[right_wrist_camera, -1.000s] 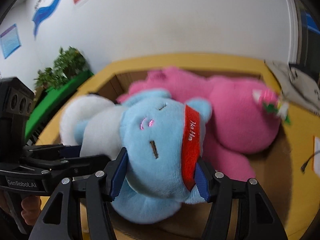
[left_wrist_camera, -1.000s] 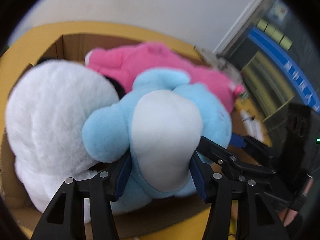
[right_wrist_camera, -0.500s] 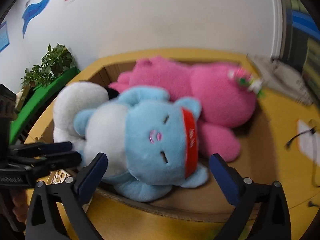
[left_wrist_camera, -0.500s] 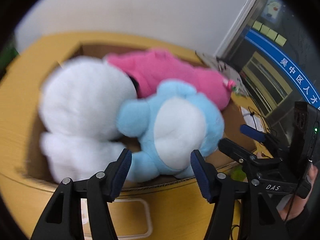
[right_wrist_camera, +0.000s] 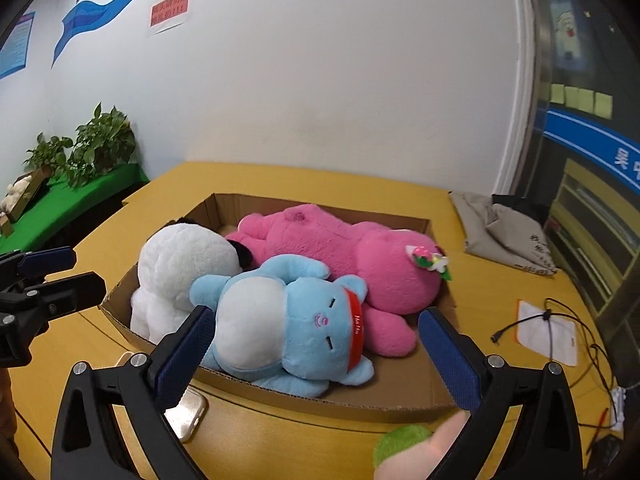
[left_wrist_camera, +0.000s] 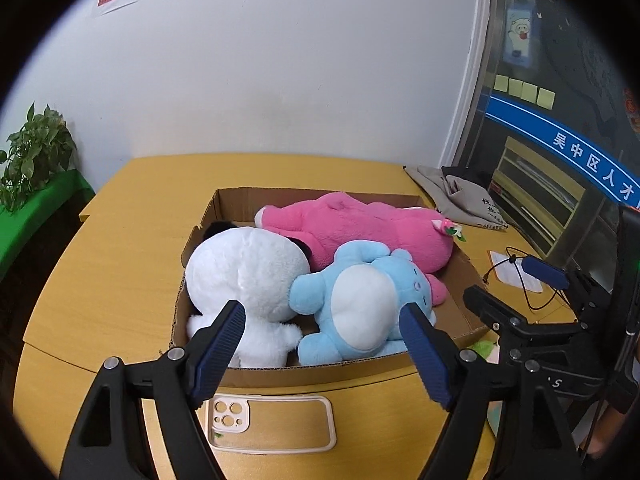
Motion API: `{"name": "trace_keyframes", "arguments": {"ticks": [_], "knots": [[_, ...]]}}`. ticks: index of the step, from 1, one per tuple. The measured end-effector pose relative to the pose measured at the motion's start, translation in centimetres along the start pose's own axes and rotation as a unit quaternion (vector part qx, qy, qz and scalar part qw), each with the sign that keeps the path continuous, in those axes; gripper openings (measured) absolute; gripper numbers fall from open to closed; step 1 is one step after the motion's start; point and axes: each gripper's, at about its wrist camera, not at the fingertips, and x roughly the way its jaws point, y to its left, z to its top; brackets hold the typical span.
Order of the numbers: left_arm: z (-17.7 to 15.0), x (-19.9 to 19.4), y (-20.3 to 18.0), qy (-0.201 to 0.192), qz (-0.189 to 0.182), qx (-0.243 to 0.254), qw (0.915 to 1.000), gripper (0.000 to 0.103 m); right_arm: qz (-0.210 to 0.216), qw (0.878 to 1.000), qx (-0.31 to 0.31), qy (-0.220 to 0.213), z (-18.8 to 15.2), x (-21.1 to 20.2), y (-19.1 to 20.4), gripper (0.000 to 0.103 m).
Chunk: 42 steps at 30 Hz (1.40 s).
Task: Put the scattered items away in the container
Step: 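Open both grippers and move toward the pink-and-teal pig plush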
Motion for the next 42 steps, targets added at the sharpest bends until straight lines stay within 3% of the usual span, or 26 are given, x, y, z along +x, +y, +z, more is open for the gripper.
{"name": "trace_keyframes", "arguments": {"ticks": [17, 42], "knots": [[-1.6, -1.7, -1.7, -0.002, -0.008, 0.013, 0.9999, 0.079, -0.024, 1.0, 0.003, -0.008, -1.7, -3.1, 0.5, 0.103], [-3.4, -0.7, -3.3, 0.02, -0.004, 0.001, 0.9998, 0.079, -0.008, 1.0, 0.008, 0.009, -3.6, -3.3, -1.1, 0.103]]}}
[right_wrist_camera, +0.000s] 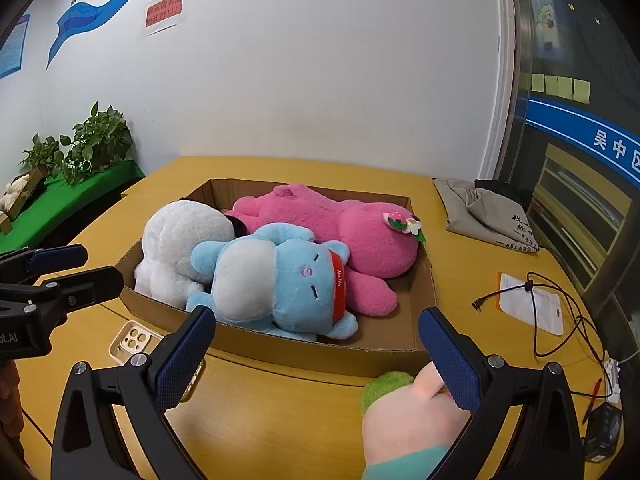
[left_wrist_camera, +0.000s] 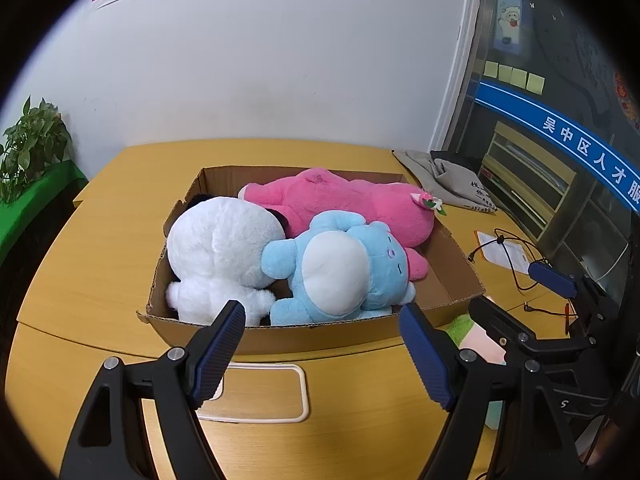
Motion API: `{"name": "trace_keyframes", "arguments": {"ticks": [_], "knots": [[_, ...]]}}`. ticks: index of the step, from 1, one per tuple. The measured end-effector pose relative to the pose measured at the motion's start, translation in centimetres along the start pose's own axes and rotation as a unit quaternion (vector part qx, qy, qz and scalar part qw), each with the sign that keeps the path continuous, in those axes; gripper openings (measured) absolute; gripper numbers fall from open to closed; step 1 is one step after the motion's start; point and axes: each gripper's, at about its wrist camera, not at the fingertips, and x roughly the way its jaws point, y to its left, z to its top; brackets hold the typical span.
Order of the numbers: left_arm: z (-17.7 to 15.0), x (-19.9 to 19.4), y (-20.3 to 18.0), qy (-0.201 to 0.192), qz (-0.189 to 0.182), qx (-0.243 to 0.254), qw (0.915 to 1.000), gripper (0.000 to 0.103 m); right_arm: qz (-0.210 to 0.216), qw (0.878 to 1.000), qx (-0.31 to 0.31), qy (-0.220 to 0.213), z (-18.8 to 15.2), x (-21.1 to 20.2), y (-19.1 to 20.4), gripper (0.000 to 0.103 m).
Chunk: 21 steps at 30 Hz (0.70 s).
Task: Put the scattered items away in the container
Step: 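Open both grippers and move toward the pink-and-teal pig plush, then grasp the pig plush with both grippers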
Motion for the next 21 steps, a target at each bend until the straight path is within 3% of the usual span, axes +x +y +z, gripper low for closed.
{"name": "trace_keyframes", "arguments": {"ticks": [14, 17, 21], "knots": [[0.0, 1.3, -0.7, 0.013, -0.027, -0.007, 0.9995, 0.079, -0.003, 1.0, 0.02, -0.007, -0.7, -1.2, -3.1, 0.103], [-0.2, 1.8, -1.1, 0.024, -0.043, -0.01, 0.9987, 0.079, -0.016, 0.999, 0.03, 0.008, -2.5, -1.5, -5.5, 0.103], [-0.8, 2.8, -1.6, 0.037, -0.061, -0.018, 0.9973, 0.079, -0.024, 0.997, 0.035, 0.069, -7.3, -1.2, -8.7, 0.103]]}}
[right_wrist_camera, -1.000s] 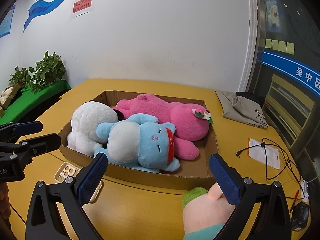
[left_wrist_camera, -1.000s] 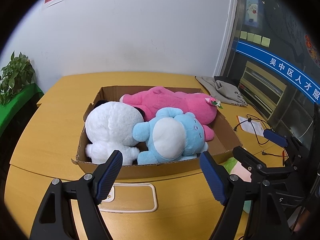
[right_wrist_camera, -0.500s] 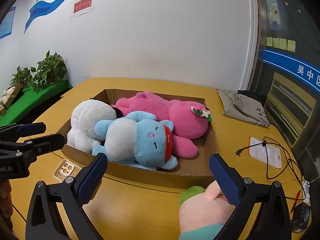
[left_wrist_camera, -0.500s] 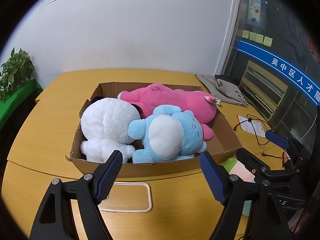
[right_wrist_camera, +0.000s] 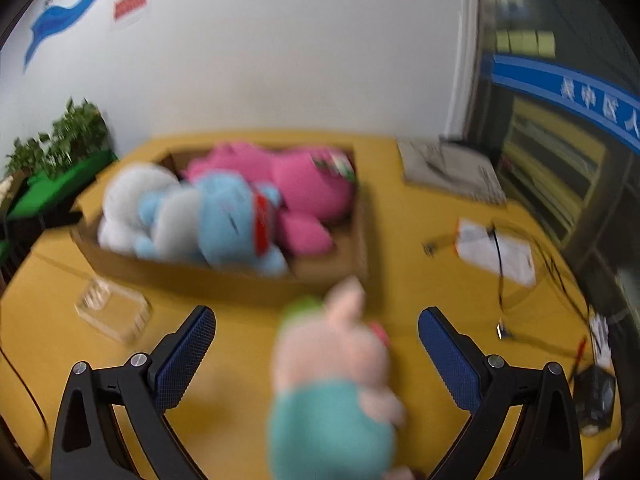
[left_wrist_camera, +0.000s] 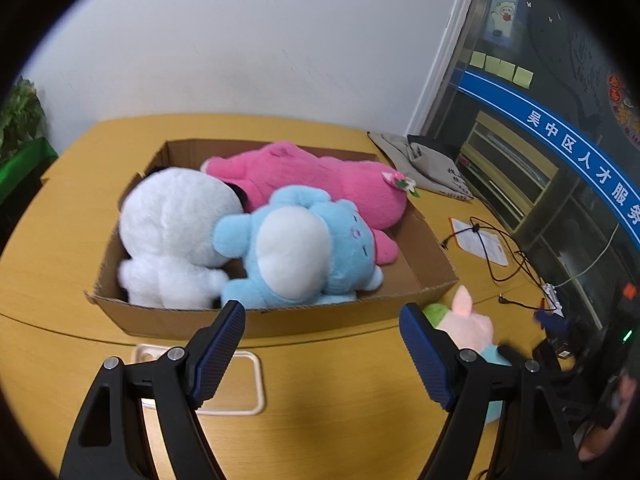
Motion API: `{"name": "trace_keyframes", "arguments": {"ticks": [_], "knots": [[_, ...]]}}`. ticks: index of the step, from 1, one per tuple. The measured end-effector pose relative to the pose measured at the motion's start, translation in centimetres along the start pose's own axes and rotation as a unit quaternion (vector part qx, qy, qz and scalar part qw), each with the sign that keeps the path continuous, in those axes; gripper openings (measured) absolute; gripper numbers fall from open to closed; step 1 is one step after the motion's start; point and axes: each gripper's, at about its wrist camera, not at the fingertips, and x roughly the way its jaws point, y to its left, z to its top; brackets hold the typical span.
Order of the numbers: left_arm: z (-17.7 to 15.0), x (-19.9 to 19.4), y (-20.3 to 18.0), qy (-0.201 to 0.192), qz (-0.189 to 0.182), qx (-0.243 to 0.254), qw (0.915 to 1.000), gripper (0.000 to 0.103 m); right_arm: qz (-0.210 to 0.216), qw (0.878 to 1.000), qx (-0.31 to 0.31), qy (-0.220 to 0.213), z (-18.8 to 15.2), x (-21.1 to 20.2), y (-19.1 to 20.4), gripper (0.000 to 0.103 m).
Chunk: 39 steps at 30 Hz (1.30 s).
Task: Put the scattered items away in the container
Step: 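Grasp the pig plush with both grippers, then lift the pig plush into the box beside the light-blue plush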
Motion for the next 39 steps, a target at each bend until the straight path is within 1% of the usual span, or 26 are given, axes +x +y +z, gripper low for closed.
{"name": "trace_keyframes", "arguments": {"ticks": [2, 5, 7, 8, 9, 10, 13, 15, 17, 20, 23, 25, 28, 30, 31, 32, 34, 36, 37, 39], "knots": [[-0.4, 0.9, -0.4, 0.01, -0.012, -0.005, 0.9999, 0.079, 0.004, 0.999, 0.003, 0.037, -2.3, 1.0, -1.1, 0.103], [-0.9, 2.0, -1.2, 0.025, -0.03, -0.005, 0.9992, 0.079, 0.006, 0.997, -0.002, 0.079, -4.7, 2.4, -1.6, 0.103], [-1.3, 2.6, -1.7, 0.033, -0.04, -0.005, 0.9986, 0.079, 0.026, 0.995, -0.006, 0.092, -5.7, 3.0, -1.7, 0.102], [-1.5, 2.9, -2.0, 0.038, -0.046, -0.005, 0.9982, 0.079, 0.042, 0.994, -0.004, 0.097, -6.0, 3.2, -1.7, 0.1], [-1.7, 3.2, -2.2, 0.043, -0.052, -0.003, 0.9977, 0.079, 0.055, 0.994, -0.003, 0.099, -6.2, 3.4, -1.6, 0.096], [-1.9, 3.3, -2.4, 0.047, -0.057, -0.002, 0.9973, 0.079, 0.073, 0.992, -0.001, 0.101, -6.3, 3.6, -1.6, 0.088], [-2.4, 3.9, -2.4, 0.058, -0.068, -0.007, 0.996, 0.079, 0.086, 0.991, 0.003, 0.1, -6.6, 3.7, -1.3, 0.08], [-2.6, 4.2, -2.4, 0.063, -0.074, -0.011, 0.9952, 0.079, 0.103, 0.99, 0.019, 0.098, -6.7, 3.6, -1.5, 0.077], [-2.8, 4.4, -2.4, 0.067, -0.083, -0.014, 0.9942, 0.079, 0.133, 0.985, 0.041, 0.1, -6.6, 3.7, -1.4, 0.076], [-3.0, 5.0, -2.6, 0.078, -0.1, -0.019, 0.9917, 0.079, 0.193, 0.973, 0.072, 0.103, -7.3, 3.4, -0.5, 0.076], [-3.7, 6.9, -2.9, 0.108, -0.122, -0.022, 0.9864, 0.079, 0.224, 0.965, 0.095, 0.101, -7.9, 3.5, 0.5, 0.076], [-4.5, 9.4, -3.1, 0.143, -0.151, -0.036, 0.9775, 0.079, 0.224, 0.965, 0.093, 0.099, -8.0, 3.4, 1.0, 0.078], [-6.3, 12.5, -3.9, 0.187, -0.162, -0.044, 0.968, 0.08, 0.22, 0.967, 0.081, 0.099, -8.1, 3.1, 1.6, 0.078], [-7.0, 13.6, -3.7, 0.196, -0.196, -0.077, 0.9577, 0.078, 0.206, 0.971, 0.069, 0.1, -8.4, 2.8, 1.9, 0.078], [-7.1, 13.8, -3.5, 0.198, -0.211, -0.089, 0.9532, 0.074, 0.202, 0.972, 0.068, 0.099, -8.6, 2.6, 2.0, 0.078], [-7.2, 13.9, -3.6, 0.198, -0.214, -0.089, 0.9523, 0.073, 0.2, 0.973, 0.067, 0.097, -8.6, 2.6, 1.9, 0.078], [-7.1, 13.4, -4.2, 0.197, -0.211, -0.072, 0.9548, 0.064, 0.191, 0.975, 0.062, 0.094, -8.8, 2.4, 2.1, 0.078], [-6.9, 12.8, -4.6, 0.194, -0.207, -0.06, 0.9569, 0.059, 0.185, 0.977, 0.054, 0.089, -8.8, 2.2, 2.4, 0.077], [-6.8, 12.4, -4.8, 0.192, -0.207, -0.057, 0.9575, 0.057, 0.183, 0.978, 0.051, 0.084, -8.8, 1.9, 2.5, 0.076], [-6.4, 11.4, -5.0, 0.185, -0.207, -0.052, 0.9592, 0.055, 0.183, 0.979, 0.051, 0.075, -8.7, 1.5, 2.6, 0.074]]}}
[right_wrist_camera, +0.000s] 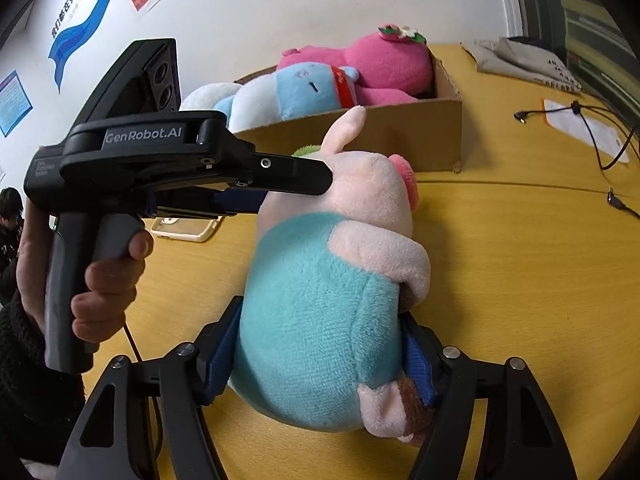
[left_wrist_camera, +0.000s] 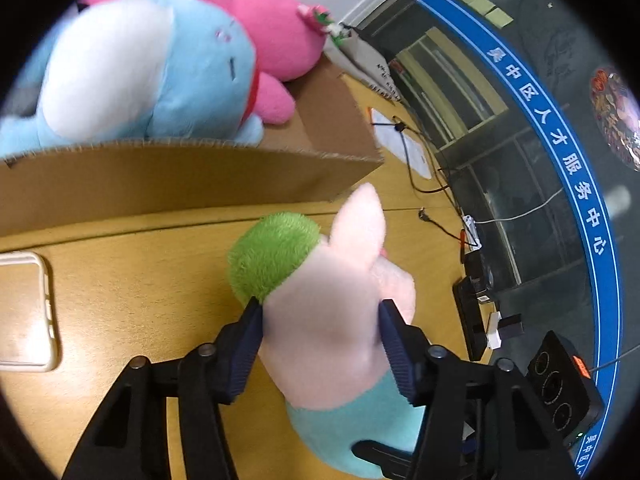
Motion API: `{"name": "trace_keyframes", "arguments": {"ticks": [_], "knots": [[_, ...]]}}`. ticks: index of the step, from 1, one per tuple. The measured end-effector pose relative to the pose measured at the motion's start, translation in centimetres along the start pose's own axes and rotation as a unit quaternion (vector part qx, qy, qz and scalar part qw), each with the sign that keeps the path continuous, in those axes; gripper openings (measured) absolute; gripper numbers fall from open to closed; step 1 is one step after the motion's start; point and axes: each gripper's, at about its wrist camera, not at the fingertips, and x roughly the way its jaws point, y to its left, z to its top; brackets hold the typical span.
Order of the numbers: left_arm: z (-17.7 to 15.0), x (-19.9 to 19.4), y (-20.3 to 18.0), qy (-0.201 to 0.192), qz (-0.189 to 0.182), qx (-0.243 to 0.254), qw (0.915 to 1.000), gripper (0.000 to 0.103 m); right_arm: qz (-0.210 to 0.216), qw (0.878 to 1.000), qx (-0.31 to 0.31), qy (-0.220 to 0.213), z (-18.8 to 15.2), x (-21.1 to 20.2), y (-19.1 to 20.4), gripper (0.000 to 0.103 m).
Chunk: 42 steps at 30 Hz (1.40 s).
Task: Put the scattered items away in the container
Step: 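Lift the pig plush into the box beside the light-blue plush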
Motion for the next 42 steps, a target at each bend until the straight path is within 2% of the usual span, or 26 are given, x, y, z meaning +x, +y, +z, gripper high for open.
{"name": "trace_keyframes", "arguments": {"ticks": [5, 8, 11, 15, 20, 23, 26, 29, 32, 35, 36, 37, 38, 39, 40, 42], "knots": [[2.6, -3.5, -3.9, -0.041, 0.003, 0.05, 0.9979, 0.055, -0.004, 0.998, -0.014, -0.059, 1.7, -2.8, 1.0, 0.074], [6.3, -5.1, -6.8, -0.062, 0.011, 0.099, 0.9931, 0.055, -0.008, 0.994, -0.024, -0.103, 4.7, -4.4, 1.1, 0.074], [10.8, -5.4, -8.2, -0.072, 0.022, 0.131, 0.9885, 0.055, -0.016, 0.99, -0.033, -0.137, 9.1, -4.8, 0.2, 0.074], [16.4, -4.0, -8.0, -0.074, 0.041, 0.143, 0.9861, 0.055, -0.021, 0.987, -0.033, -0.153, 14.1, -2.6, -1.7, 0.074], [21.2, -0.6, -5.5, -0.064, 0.056, 0.133, 0.9875, 0.055, -0.021, 0.987, -0.024, -0.156, 18.1, 1.9, -4.5, 0.074], [22.1, 2.3, -3.1, -0.037, 0.059, 0.114, 0.9911, 0.055, -0.035, 0.989, -0.03, -0.142, 19.0, 5.5, -5.9, 0.074], [21.4, 4.3, -1.2, -0.018, 0.044, 0.1, 0.9938, 0.055, -0.046, 0.991, -0.033, -0.118, 18.3, 7.9, -6.8, 0.074], [20.9, 4.6, 0.1, -0.017, 0.024, 0.084, 0.996, 0.055, -0.053, 0.992, -0.044, -0.104, 17.7, 7.8, -6.9, 0.075], [20.2, 5.1, 0.8, -0.012, 0.042, 0.089, 0.9951, 0.056, -0.059, 0.993, -0.06, -0.082, 17.6, 7.1, -6.4, 0.082], [20.3, 5.2, 1.3, -0.003, 0.044, 0.086, 0.9953, 0.055, -0.058, 0.992, -0.071, -0.091, 17.3, 5.2, -6.1, 0.082], [20.3, 5.3, 1.2, -0.001, 0.05, 0.09, 0.9947, 0.056, -0.055, 0.992, -0.065, -0.098, 17.3, 4.5, -6.2, 0.081], [20.3, 5.3, 1.1, 0.0, 0.057, 0.094, 0.994, 0.056, -0.055, 0.992, -0.06, -0.1, 17.3, 4.2, -6.4, 0.069], [20.2, 5.4, 0.9, 0.001, 0.065, 0.099, 0.993, 0.056, -0.06, 0.992, -0.059, -0.095, 17.6, 4.5, -6.7, 0.051], [20.2, 5.4, 0.7, 0.001, 0.071, 0.101, 0.9923, 0.056, -0.067, 0.993, -0.059, -0.083, 17.7, 5.2, -6.8, 0.044], [20.1, 5.6, 0.6, 0.003, 0.079, 0.105, 0.9913, 0.056, -0.068, 0.993, -0.061, -0.069, 17.6, 5.9, -6.7, 0.038], [19.8, 5.6, 0.5, 0.001, 0.089, 0.11, 0.99, 0.056, -0.074, 0.994, -0.063, -0.053, 17.3, 7.4, -6.4, 0.038]]}}
